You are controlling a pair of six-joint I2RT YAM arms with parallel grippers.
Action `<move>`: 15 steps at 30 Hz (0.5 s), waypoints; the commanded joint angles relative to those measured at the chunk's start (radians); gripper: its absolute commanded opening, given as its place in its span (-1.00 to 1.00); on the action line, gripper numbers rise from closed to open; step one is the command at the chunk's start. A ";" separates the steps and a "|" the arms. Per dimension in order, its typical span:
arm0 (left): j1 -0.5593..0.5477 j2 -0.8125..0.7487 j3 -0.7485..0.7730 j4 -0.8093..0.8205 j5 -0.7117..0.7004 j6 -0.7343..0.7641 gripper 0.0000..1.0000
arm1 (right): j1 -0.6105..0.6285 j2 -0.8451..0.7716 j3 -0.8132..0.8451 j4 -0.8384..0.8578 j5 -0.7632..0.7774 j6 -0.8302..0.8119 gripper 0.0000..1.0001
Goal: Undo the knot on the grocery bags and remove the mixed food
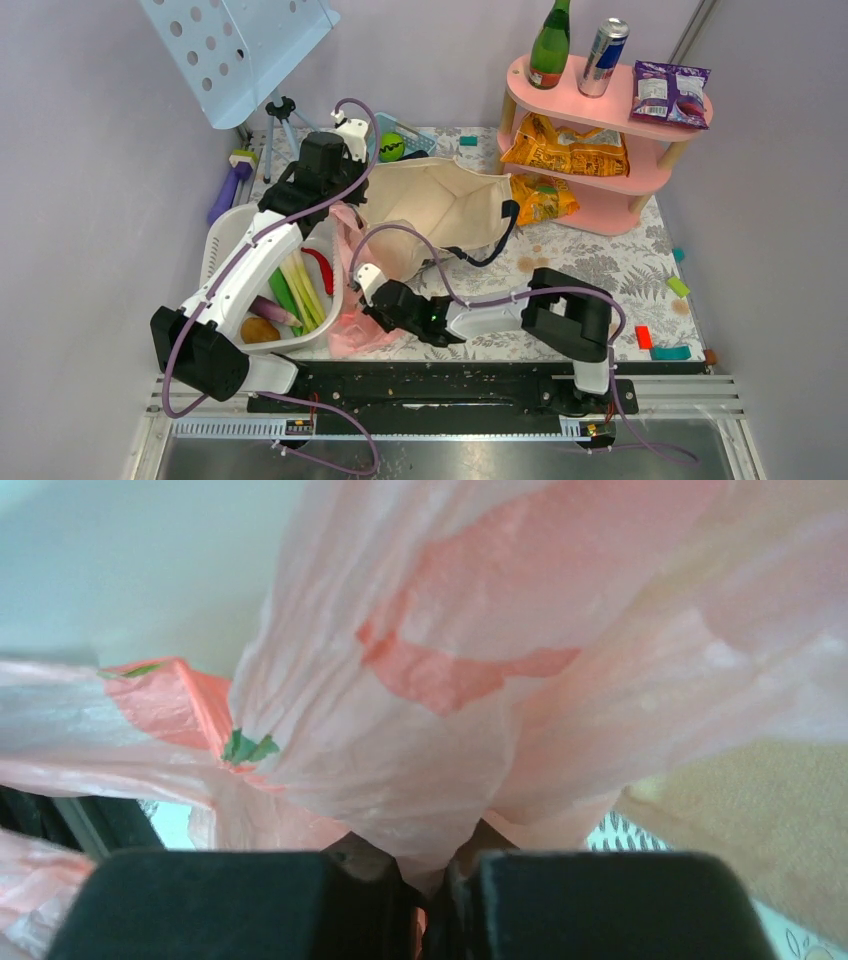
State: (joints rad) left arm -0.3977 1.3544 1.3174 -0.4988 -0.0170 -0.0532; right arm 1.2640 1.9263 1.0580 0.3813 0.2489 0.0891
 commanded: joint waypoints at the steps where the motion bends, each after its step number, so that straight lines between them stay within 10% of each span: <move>1: 0.009 -0.039 0.001 0.065 0.008 0.010 -1.00 | 0.002 -0.154 -0.074 0.014 -0.015 -0.002 -0.99; 15: 0.009 -0.022 0.007 0.060 0.006 0.006 -1.00 | -0.004 -0.843 -0.189 -0.588 -0.244 0.096 -1.00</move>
State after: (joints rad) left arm -0.3973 1.3544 1.3151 -0.5076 -0.0036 -0.0540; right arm 1.2629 1.2114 0.8455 0.0551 0.0696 0.1528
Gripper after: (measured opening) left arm 0.017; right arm 0.021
